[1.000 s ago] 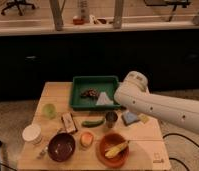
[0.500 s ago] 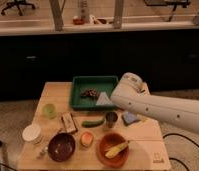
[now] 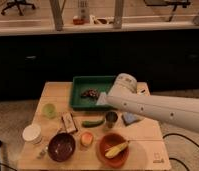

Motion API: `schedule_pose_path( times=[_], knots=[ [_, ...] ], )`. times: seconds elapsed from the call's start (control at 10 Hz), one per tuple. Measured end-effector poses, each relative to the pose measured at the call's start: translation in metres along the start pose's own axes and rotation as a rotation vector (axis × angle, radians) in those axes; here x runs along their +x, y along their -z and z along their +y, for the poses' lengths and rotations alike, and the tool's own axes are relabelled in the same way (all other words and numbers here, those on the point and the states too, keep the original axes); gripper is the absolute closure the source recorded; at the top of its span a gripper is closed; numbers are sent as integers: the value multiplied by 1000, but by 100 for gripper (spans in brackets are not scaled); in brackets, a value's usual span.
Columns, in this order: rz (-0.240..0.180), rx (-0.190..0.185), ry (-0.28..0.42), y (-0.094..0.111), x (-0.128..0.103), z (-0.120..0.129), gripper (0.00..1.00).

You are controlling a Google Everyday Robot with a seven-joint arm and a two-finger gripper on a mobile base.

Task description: Place pepper in purple bowl

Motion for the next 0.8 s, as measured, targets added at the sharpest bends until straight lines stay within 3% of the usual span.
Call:
schedule_pose_path(
  times=[0.2,0.4,0.8],
  knots=[
    [-14,1,-6,5,-2,-7,20],
    [-54,16,-7,15,-12,-28,20],
    [-111,45,32,25,-47,-65,20]
  ],
)
